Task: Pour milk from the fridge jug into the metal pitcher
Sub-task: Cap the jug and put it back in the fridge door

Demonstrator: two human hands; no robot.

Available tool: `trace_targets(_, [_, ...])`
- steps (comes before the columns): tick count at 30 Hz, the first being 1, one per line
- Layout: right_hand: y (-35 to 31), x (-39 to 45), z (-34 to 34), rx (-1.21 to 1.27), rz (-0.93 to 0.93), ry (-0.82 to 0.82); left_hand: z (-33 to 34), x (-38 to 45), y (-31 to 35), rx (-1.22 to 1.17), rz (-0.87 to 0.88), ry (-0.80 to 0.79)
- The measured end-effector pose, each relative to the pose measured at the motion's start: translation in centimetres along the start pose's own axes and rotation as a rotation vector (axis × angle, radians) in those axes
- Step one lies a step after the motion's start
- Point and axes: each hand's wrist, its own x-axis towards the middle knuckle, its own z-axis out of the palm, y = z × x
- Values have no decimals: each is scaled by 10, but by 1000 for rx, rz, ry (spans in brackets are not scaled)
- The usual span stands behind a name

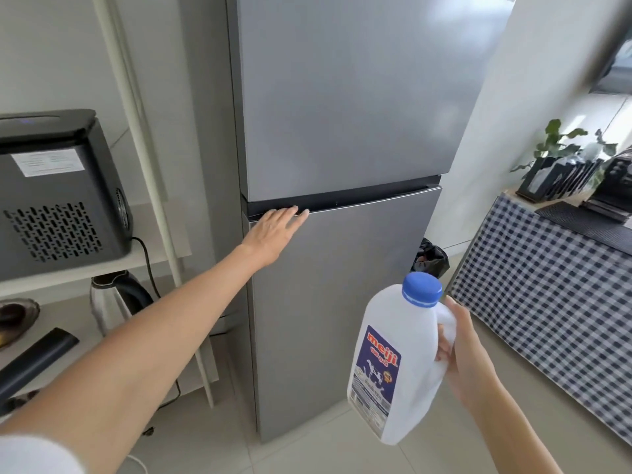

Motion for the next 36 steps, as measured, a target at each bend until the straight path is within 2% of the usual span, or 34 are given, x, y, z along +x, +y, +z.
trace_targets(8, [8, 0, -8, -62, 26, 16, 1, 0, 17, 56, -144, -6])
trace_targets(16, [8, -3, -1, -53, 25, 12, -11, -3, 30, 105, -180, -51])
trace_targets(22, [7, -5, -2, -66, 13, 8, -10, -7, 33, 90, -172, 19])
trace_targets(26, [4, -6, -7, -37, 3, -5, -2, -23, 49, 101, -92, 179])
trace_targets(31, [2, -13, -14, -37, -47, -10, -15, -44, 55, 204, 97, 226])
trace_targets(34, [4, -19, -21, -35, -63, -10, -27, -61, 59, 289, 156, 303])
trace_targets(36, [6, -22, -25, -32, -69, -10, -33, -70, 60, 256, 204, 389])
